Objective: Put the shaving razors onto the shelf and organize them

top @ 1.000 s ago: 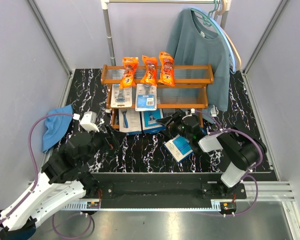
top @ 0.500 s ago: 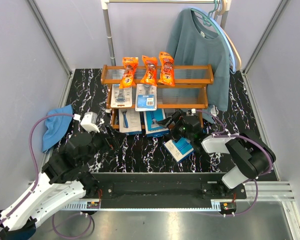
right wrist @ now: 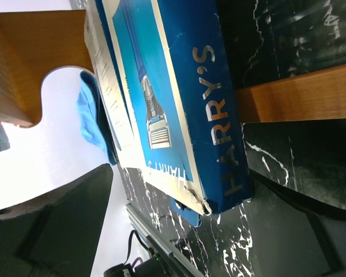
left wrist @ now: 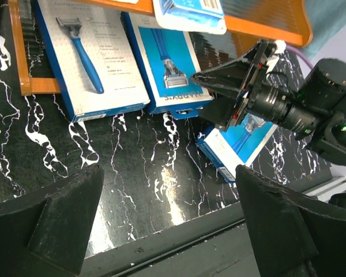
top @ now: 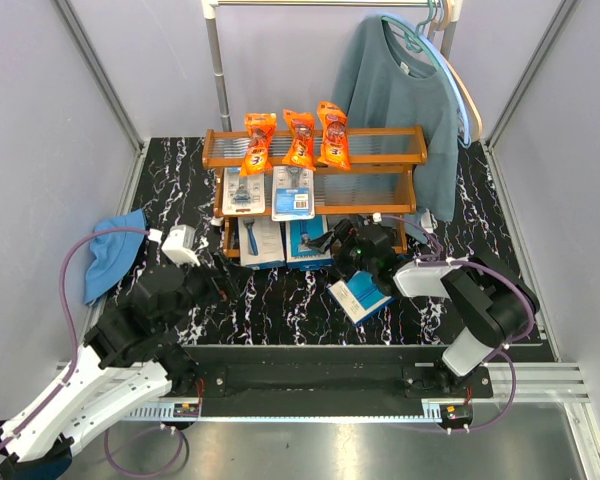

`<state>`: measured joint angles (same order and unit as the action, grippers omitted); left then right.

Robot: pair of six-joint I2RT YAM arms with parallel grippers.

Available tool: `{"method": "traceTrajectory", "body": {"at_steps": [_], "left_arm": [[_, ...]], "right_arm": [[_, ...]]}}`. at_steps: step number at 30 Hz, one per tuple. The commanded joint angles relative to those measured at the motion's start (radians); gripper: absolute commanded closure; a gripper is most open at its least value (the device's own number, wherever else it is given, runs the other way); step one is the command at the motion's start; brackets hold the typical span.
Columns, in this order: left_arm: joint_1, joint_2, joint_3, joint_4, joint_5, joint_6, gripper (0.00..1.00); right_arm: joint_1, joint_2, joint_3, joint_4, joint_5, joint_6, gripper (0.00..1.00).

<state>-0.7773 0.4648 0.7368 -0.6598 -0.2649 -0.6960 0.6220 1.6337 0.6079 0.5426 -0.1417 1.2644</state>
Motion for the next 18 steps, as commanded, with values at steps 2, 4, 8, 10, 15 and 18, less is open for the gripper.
{"method": "traceTrajectory", "body": {"at_steps": [2,4,8,10,15,18], "left_arm": [[0.004,0.005,-0.016,0.035,0.026,0.006,0.01],[0.004,0.003,-0.022,0.040,0.029,0.006,0.01],[0.004,0.006,-0.033,0.038,0.035,0.009,0.01],[0.004,0.006,-0.036,0.037,0.036,0.006,0.01],[0.004,0.009,-0.048,0.046,0.042,0.003,0.01],[0.003,0.024,-0.063,0.055,0.052,-0.002,0.01]], "right_arm": [[0.010,0.002,0.078,-0.055,0.011,-0.048,0.00],[0.012,-0.006,0.084,-0.079,0.020,-0.056,0.00],[0.013,-0.032,0.070,-0.133,0.033,-0.066,0.00],[0.015,-0.049,0.047,-0.130,0.034,-0.063,0.00],[0.022,-0.098,-0.019,-0.075,0.044,-0.046,0.00],[0.022,-0.127,-0.034,-0.062,0.044,-0.046,0.00]]}}
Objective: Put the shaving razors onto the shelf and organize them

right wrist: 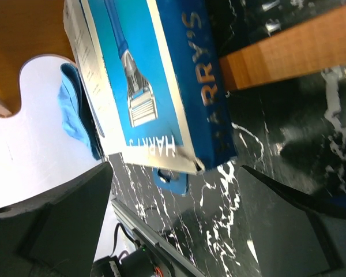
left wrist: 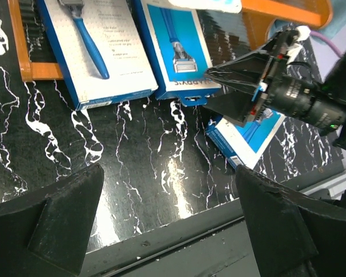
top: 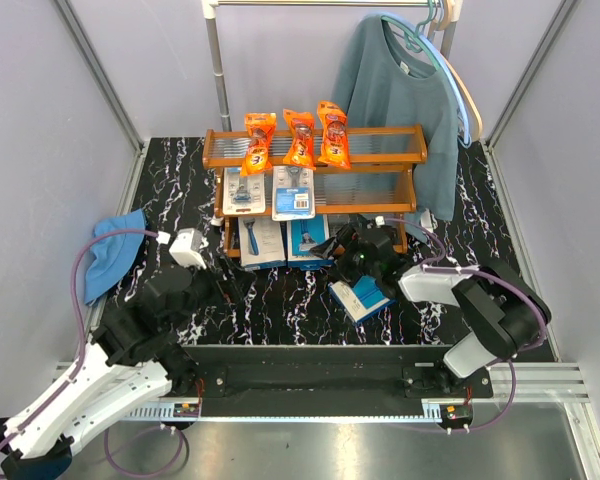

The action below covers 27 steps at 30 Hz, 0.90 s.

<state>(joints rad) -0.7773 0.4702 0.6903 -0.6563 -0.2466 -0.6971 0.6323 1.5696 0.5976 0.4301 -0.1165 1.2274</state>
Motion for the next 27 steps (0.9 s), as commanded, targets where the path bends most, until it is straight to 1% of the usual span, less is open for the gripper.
{"method": "traceTrajectory", "body": {"at_steps": [1,8,11,12,14,15,17,18,19,20,21,22,23,24,25,26,27], "left_arm": [[0.004,0.028,-0.024,0.056,0.038,-0.002,0.01],[0.004,0.094,-0.060,0.122,0.085,-0.005,0.01],[0.004,0.148,-0.074,0.178,0.127,-0.002,0.01],[0.004,0.181,-0.075,0.190,0.138,-0.004,0.01],[0.003,0.217,-0.084,0.242,0.171,-0.008,0.01],[0.003,0.254,-0.089,0.263,0.182,-0.012,0.01],[0.003,0.297,-0.100,0.329,0.216,-0.015,0.01],[0.003,0.341,-0.101,0.349,0.225,-0.019,0.01],[0.001,0.363,-0.101,0.386,0.236,-0.019,0.01],[-0.003,0.386,-0.100,0.400,0.240,-0.019,0.01],[-0.010,0.424,-0.097,0.415,0.240,-0.019,0.01],[-0.019,0.441,-0.091,0.443,0.240,-0.019,0.01],[-0.025,0.462,-0.086,0.457,0.265,-0.021,0.01],[-0.031,0.502,-0.075,0.471,0.265,-0.021,0.01],[-0.046,0.527,-0.066,0.498,0.265,-0.021,0.01],[-0.056,0.551,-0.055,0.515,0.267,-0.021,0.01],[-0.066,0.612,-0.026,0.527,0.264,-0.019,0.01]], "right_arm": [[0.013,-0.072,-0.027,0.049,0.018,-0.011,0.00],[0.024,-0.196,-0.031,-0.053,0.038,-0.031,0.00],[0.033,-0.284,-0.041,-0.128,0.054,-0.040,0.00],[0.036,-0.336,-0.045,-0.149,0.060,-0.040,0.00],[0.047,-0.399,-0.068,-0.230,0.086,-0.037,0.00],[0.047,-0.472,-0.077,-0.260,0.093,-0.032,0.00],[0.049,-0.555,-0.111,-0.364,0.112,-0.013,0.00],[0.049,-0.645,-0.122,-0.404,0.145,-0.003,0.00],[0.049,-0.693,-0.134,-0.506,0.178,0.009,0.00],[0.049,-0.739,-0.151,-0.554,0.195,0.036,0.00],[0.047,-0.828,-0.159,-0.606,0.210,0.049,0.00],[0.049,-0.870,-0.163,-0.711,0.236,0.061,0.00],[0.047,-0.911,-0.170,-0.762,0.245,0.085,0.00],[0.049,-0.987,-0.174,-0.806,0.255,0.096,0.00],[0.047,-1.020,-0.176,-0.889,0.273,0.109,0.01],[0.049,-1.052,-0.174,-0.928,0.281,0.122,0.00],[0.049,-1.100,-0.170,-0.967,0.290,0.129,0.00]]}}
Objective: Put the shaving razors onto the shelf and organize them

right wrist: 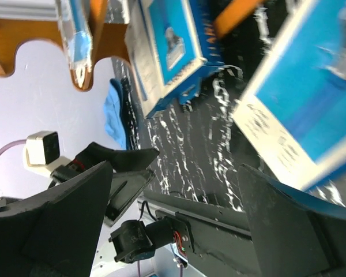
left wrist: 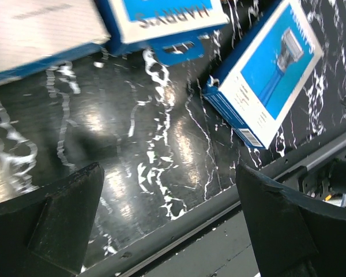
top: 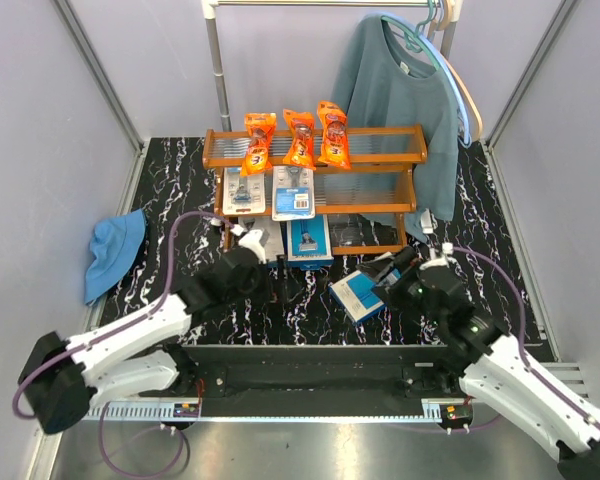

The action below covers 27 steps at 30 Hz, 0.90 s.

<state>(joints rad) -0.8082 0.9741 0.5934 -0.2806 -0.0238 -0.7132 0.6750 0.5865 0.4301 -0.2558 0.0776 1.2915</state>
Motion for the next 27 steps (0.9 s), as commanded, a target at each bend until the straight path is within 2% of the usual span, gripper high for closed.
{"method": "traceTrajectory", "body": {"at_steps": [1,6,11,16,23,27], "left_arm": [[-0.057,0.142,0.091,0.167,0.041,0.001,0.01],[-0.108,0.346,0.222,0.190,0.044,0.018,0.01],[-0.135,0.373,0.270,0.196,0.061,0.021,0.01],[-0.137,0.281,0.258,0.169,0.059,0.027,0.01],[-0.137,0.131,0.249,0.094,0.039,0.044,0.01],[-0.137,0.068,0.237,0.066,0.031,0.041,0.01]], "right_arm": [[0.006,-0.135,0.004,-0.359,0.109,0.078,0.00],[0.006,-0.214,0.012,-0.493,0.128,0.129,0.00],[0.006,-0.221,-0.027,-0.571,0.126,0.203,0.00],[0.006,-0.208,-0.099,-0.494,0.146,0.259,0.03],[0.006,-0.036,-0.166,-0.289,0.159,0.262,0.08],[0.006,0.047,-0.185,-0.169,0.174,0.264,0.20]]}}
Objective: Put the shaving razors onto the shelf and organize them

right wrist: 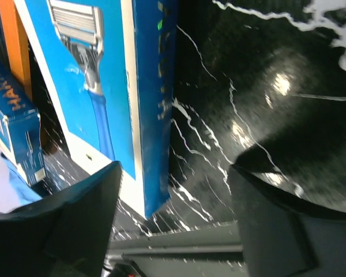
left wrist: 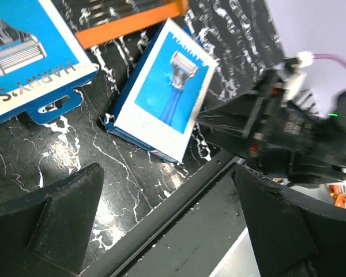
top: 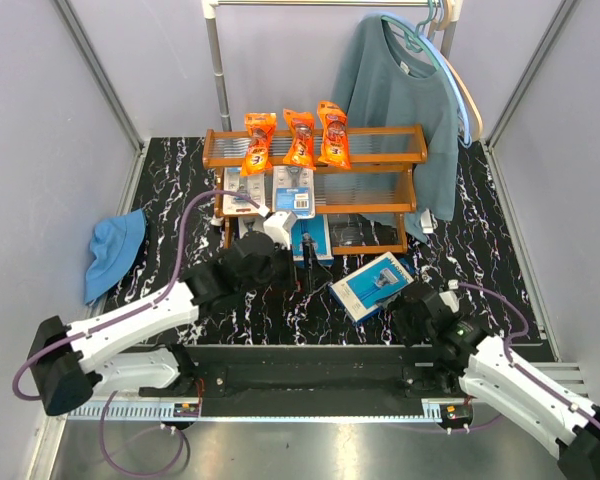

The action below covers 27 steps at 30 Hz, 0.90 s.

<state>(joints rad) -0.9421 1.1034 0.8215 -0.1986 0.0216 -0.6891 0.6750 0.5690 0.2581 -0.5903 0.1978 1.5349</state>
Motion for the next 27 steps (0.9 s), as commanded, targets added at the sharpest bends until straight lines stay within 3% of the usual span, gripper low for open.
{"method": "traceTrajectory", "body": {"at_steps": [1,3,6,7,10,11,13,18,27], "left_arm": [[-0.004,-0.072,0.008,-0.021,-0.017,0.017,0.01],[-0.003,-0.105,0.007,-0.036,-0.018,0.017,0.01],[-0.003,-0.134,0.011,-0.058,-0.018,0.019,0.01],[-0.003,-0.142,0.011,-0.062,-0.018,0.017,0.01],[-0.003,-0.162,0.008,-0.073,-0.043,0.017,0.01],[-0.003,-0.169,0.005,-0.076,-0.046,0.017,0.01],[-0.004,-0.174,0.004,-0.082,-0.051,0.017,0.01],[-0.003,-0.175,-0.002,-0.087,-0.051,0.014,0.01],[-0.003,-0.197,0.004,-0.127,-0.043,0.042,0.01]], "right_arm": [[0.005,0.083,-0.017,0.178,0.055,0.022,0.20],[0.006,0.138,-0.022,0.211,0.060,0.025,0.21],[0.005,0.180,-0.022,0.239,0.069,0.011,0.35],[0.005,0.184,-0.022,0.244,0.074,0.011,0.46],[0.006,0.174,-0.029,0.248,0.081,0.005,0.69],[0.006,0.158,-0.033,0.248,0.081,0.004,0.84],[0.005,0.131,-0.043,0.250,0.083,0.005,0.93],[0.005,0.094,-0.057,0.241,0.080,0.004,1.00],[0.005,-0.038,0.050,0.095,0.055,-0.145,1.00]]}}
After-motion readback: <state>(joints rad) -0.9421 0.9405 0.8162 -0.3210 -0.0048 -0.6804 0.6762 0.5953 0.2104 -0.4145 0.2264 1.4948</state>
